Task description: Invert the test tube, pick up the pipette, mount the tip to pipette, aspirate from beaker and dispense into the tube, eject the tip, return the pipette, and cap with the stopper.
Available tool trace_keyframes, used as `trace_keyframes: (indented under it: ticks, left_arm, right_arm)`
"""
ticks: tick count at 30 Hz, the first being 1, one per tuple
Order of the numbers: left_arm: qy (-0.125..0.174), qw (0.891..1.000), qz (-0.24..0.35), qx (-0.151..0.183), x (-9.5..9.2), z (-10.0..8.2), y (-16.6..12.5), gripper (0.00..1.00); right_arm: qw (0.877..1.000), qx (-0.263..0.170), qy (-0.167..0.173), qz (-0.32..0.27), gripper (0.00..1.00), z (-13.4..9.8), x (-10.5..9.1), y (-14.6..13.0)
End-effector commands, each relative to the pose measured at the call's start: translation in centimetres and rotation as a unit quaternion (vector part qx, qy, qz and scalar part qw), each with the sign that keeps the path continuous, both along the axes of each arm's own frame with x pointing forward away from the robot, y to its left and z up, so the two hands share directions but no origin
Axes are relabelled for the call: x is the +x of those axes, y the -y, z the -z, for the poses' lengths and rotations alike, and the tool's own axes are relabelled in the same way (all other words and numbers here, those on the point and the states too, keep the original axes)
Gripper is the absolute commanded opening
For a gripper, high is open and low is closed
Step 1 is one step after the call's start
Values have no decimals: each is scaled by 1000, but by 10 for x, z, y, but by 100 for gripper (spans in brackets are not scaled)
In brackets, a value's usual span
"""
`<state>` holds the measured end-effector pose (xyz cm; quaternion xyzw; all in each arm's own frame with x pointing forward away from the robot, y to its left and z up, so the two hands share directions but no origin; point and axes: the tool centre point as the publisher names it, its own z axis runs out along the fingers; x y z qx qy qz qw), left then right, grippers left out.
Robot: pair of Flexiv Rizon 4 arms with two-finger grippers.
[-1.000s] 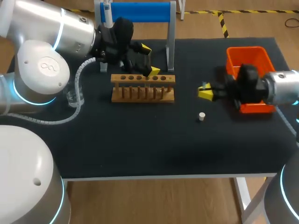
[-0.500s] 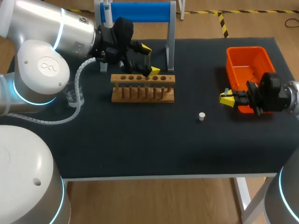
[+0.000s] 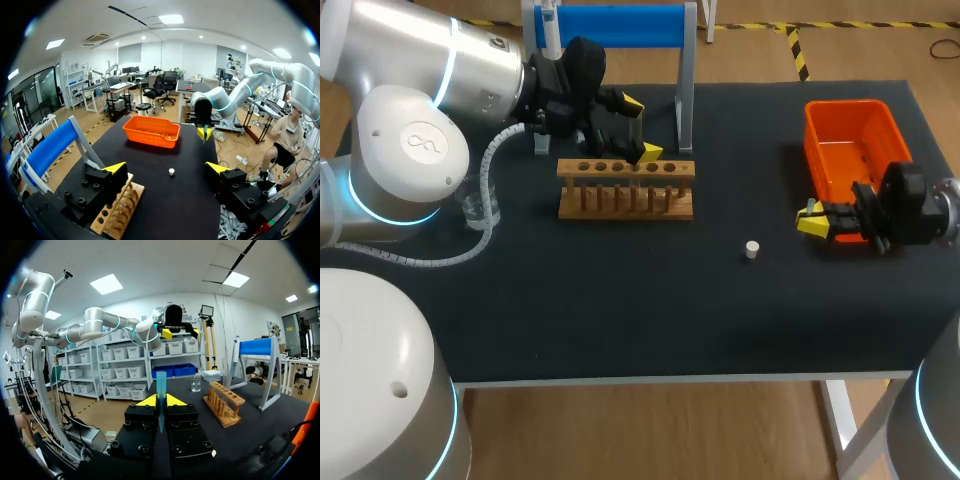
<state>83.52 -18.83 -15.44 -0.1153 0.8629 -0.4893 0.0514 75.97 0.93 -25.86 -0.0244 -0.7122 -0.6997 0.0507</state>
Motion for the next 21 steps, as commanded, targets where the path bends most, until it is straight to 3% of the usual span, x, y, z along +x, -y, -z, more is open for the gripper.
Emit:
trace_keyframes:
  ticks: [1,13,21]
  left_arm:
    - [-1,1000,0,2,0,-1,0,100]
    - [-1,1000,0,2,0,-1,0,100]
    - [-8,997,-69,22,32,13,-68,100]
  right_arm:
    - [1000,0,0,-1,0,0,0,1]
    - [1000,0,0,-1,0,0,0,1]
    - [1000,0,0,-1,0,0,0,1]
